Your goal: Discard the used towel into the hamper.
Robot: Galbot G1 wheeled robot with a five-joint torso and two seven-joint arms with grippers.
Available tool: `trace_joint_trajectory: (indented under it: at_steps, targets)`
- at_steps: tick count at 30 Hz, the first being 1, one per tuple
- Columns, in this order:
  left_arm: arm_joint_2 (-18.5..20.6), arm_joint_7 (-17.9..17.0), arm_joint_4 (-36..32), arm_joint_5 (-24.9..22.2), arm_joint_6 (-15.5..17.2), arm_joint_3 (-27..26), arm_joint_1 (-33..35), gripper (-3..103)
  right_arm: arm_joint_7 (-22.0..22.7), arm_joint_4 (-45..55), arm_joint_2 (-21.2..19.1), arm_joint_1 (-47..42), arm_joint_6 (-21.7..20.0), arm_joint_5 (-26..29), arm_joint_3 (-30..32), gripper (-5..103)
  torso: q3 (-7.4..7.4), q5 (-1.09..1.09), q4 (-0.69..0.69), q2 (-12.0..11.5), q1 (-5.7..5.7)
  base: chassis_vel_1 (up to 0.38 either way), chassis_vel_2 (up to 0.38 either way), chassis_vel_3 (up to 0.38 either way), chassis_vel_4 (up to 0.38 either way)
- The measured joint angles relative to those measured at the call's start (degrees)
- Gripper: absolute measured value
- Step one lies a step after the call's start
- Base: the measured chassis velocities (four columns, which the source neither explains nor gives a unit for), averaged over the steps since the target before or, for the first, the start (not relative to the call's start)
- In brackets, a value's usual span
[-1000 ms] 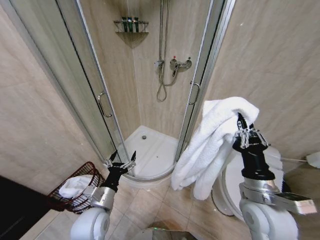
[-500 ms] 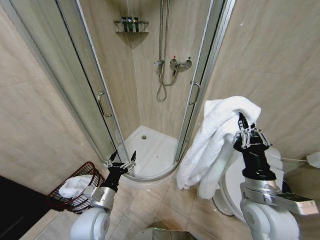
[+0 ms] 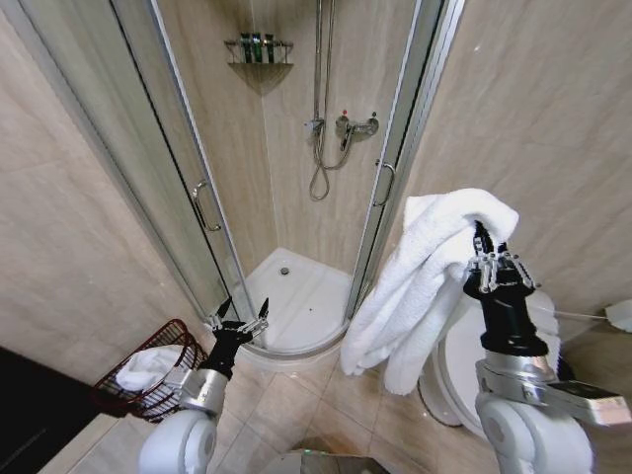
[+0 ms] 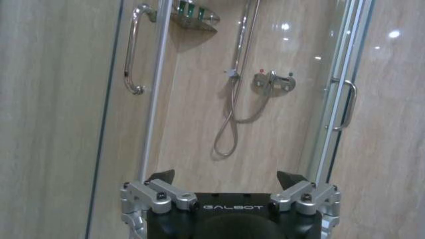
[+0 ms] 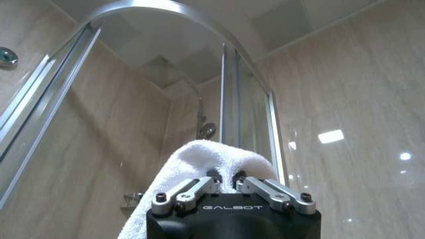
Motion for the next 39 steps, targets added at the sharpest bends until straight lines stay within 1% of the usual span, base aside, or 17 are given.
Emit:
trace_joint_trajectory:
  at_steps: [14, 26, 32, 39]
  targets:
    - [0.00, 0.00, 0.00, 0.00, 0.00, 0.00, 0.00, 100, 0.48, 0.00, -0.38, 0.17, 0.00, 0.65, 0.28, 8, 0.05, 0.00, 0.00, 0.09, 0.05, 0.000, 0.000, 0.000, 0.000]
    - [0.00, 0.00, 0.00, 0.00, 0.00, 0.00, 0.00, 100, 0.43, 0.00, -0.45, 0.81, 0.87, 0.54, 0.54, 8, 0.04, 0.00, 0.00, 0.06, 0.05, 0.014, 0.015, 0.023, 0.016]
    - [0.00, 0.00, 0.00, 0.00, 0.00, 0.00, 0.00, 100, -1.28, 0.00, -0.28, 0.54, 1.95, 0.22, 1.02, 8, 0.02, 0.00, 0.00, 0.05, 0.03, 0.081, 0.078, 0.065, 0.079]
    - [0.00, 0.00, 0.00, 0.00, 0.00, 0.00, 0.00, 100, -1.66, 0.00, -0.32, 0.56, 2.47, 0.72, 0.95, 8, -0.07, 0.00, 0.00, -0.13, -0.05, 0.098, 0.101, 0.100, 0.095]
